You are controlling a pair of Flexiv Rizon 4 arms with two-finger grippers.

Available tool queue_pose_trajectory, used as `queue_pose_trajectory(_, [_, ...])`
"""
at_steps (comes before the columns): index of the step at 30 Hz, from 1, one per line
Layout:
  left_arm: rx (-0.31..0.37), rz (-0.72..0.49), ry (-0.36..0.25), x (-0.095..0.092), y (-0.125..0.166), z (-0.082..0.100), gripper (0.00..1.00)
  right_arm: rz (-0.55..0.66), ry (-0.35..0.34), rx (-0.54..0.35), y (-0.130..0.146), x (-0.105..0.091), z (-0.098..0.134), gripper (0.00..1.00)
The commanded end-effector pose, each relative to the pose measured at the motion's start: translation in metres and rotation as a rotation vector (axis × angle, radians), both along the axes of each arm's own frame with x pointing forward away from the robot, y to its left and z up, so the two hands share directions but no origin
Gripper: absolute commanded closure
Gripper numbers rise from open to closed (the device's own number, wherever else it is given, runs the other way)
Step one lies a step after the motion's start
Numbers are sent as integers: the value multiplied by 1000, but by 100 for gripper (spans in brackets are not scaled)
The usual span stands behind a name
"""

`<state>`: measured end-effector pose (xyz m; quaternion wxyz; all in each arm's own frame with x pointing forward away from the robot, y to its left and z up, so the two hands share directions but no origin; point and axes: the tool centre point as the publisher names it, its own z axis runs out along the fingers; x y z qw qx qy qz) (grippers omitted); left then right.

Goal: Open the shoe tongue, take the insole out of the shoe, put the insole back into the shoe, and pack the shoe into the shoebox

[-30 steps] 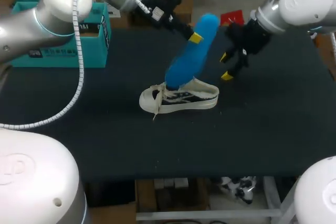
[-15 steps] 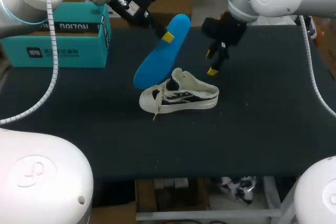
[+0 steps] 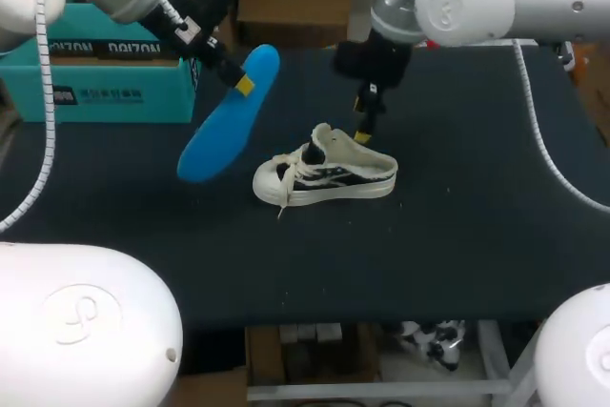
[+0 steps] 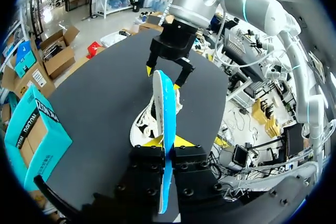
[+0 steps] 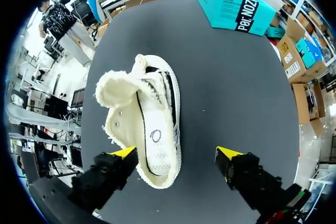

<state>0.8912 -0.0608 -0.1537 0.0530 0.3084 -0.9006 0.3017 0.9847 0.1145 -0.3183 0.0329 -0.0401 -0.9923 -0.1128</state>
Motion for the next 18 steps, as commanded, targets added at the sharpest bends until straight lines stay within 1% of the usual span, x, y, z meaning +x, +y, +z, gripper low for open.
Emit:
queue_pose_trajectory(1, [6, 30, 12, -3, 16, -7, 100, 3, -2, -82, 13, 2, -4, 0])
queue_pose_trajectory(6, [23, 54, 32, -1, 30, -12, 100, 8, -21, -110, 20, 4, -6, 0])
queue_pose_trajectory(11, [37, 64, 43, -1, 35, -17, 100, 9, -33, -132, 23, 6, -13, 0])
queue_pose_trajectory(12, [42, 67, 47, -1, 36, -18, 100, 10, -33, -133, 24, 5, -15, 2])
queue_pose_trajectory(13, [43, 68, 49, -1, 36, -18, 100, 14, -33, -134, 24, 5, -16, 12])
queue_pose_trajectory(15, [42, 68, 51, -1, 36, -18, 100, 17, -34, -138, 26, 3, -17, 16])
queue_pose_trajectory(16, [41, 68, 52, -1, 36, -18, 100, 19, -34, -140, 26, 3, -18, 20])
queue_pose_trajectory(17, [35, 64, 54, 0, 36, -18, 100, 19, -34, -141, 26, 2, -18, 25])
queue_pose_trajectory(18, [33, 61, 55, 0, 35, -17, 100, 19, -34, -142, 26, 1, -18, 26])
